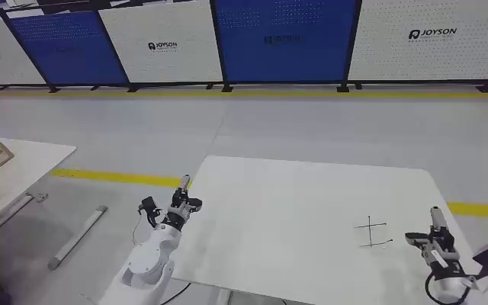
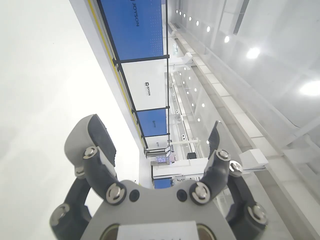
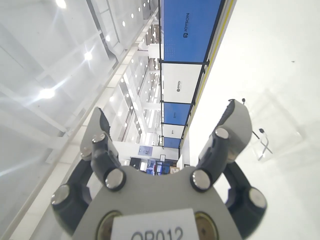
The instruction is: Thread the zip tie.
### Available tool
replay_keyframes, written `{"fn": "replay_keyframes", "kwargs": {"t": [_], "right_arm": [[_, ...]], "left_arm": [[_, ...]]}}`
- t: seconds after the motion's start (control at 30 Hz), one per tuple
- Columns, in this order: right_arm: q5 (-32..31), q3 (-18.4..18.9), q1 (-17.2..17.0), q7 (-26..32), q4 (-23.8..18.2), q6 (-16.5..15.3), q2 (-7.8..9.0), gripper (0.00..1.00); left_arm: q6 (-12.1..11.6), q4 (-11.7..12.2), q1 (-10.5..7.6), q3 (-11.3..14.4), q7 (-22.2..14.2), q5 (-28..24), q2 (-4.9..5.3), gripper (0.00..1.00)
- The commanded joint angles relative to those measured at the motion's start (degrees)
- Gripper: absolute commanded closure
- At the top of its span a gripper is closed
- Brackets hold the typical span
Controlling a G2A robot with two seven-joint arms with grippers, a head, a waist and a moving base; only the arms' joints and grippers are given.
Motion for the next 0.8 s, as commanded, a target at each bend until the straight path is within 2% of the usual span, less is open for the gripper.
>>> {"fn": "replay_keyframes", "kwargs": {"t": [0.0,0.1,0.2,0.77], "right_arm": [[-0.9,1.4,-0.36,3.42,-0.35,-0.4,0.26,0.0],[-2.85,3.73,-0.7,9.99,-0.58,-1.28,0.8,0.0],[-5.72,6.06,-0.1,19.51,0.17,-0.91,1.64,0.0],[-5.28,6.65,0.35,19.79,0.69,-0.61,1.7,0.0]], "left_arm": [[0.0,0.0,0.0,0.0,0.0,0.0,0.0,0.0],[0.0,0.0,0.0,0.0,0.0,0.0,0.0,0.0],[0.0,0.0,0.0,0.0,0.0,0.0,0.0,0.0],[0.0,0.0,0.0,0.0,0.0,0.0,0.0,0.0]]}}
